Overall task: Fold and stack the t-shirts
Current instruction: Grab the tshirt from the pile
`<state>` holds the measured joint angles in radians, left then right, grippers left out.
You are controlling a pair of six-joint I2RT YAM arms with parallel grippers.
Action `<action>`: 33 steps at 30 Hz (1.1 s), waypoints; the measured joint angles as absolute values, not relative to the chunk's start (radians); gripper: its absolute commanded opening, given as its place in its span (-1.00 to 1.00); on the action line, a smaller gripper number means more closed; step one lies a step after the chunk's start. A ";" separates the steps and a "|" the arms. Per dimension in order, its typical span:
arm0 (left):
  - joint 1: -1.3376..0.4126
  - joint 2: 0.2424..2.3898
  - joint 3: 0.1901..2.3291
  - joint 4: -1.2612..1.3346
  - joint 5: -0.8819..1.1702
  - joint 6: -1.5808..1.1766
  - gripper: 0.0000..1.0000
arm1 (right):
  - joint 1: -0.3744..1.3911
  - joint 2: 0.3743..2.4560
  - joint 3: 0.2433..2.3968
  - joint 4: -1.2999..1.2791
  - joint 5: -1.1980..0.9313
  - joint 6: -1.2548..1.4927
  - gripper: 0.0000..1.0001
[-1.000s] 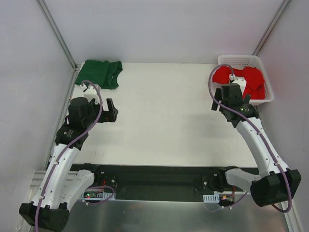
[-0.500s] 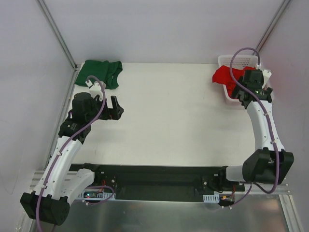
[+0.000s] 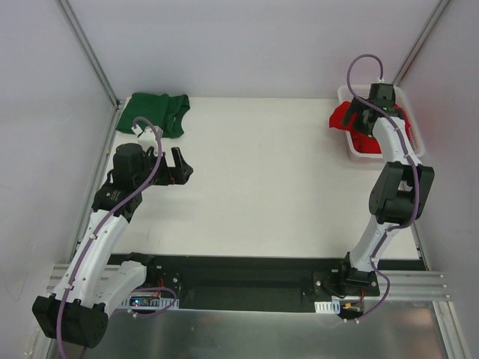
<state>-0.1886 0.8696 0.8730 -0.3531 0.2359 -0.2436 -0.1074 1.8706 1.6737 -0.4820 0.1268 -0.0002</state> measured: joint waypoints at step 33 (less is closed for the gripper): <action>-0.189 0.888 0.857 -0.347 0.235 -0.246 0.99 | -0.206 1.966 1.638 -0.498 0.108 0.075 -0.57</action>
